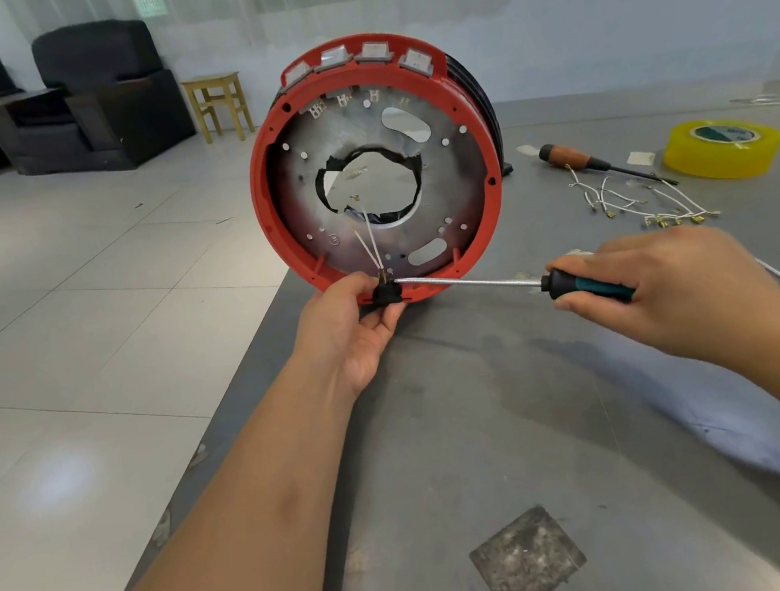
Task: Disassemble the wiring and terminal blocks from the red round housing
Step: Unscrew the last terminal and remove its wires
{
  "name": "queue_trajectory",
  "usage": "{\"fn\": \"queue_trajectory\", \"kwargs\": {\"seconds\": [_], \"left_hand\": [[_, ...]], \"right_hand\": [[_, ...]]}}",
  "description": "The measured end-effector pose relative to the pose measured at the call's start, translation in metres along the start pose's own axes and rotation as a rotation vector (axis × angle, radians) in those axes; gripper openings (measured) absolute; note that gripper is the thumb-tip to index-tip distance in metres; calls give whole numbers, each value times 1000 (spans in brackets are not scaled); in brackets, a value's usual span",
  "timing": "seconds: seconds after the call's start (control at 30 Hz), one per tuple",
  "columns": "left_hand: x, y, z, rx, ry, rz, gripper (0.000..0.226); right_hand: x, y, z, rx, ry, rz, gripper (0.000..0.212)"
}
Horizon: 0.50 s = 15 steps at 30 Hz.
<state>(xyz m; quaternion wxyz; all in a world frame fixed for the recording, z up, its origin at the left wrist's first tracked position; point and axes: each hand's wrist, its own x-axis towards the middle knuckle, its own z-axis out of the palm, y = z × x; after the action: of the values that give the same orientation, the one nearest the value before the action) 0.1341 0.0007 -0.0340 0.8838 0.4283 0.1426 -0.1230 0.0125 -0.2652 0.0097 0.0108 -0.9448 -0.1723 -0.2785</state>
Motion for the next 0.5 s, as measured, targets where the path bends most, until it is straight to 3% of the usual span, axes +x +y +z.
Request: {"fn": "queue_trajectory", "kwargs": {"seconds": [0.33,0.5], "left_hand": [[-4,0,2,50,-13,28,28],[-3,-2,3,63,-21,49,38]], "right_hand": [[12,9,-12,-79,-10,-77,46],[27,16,-23,-128,-60,-137,38]]}}
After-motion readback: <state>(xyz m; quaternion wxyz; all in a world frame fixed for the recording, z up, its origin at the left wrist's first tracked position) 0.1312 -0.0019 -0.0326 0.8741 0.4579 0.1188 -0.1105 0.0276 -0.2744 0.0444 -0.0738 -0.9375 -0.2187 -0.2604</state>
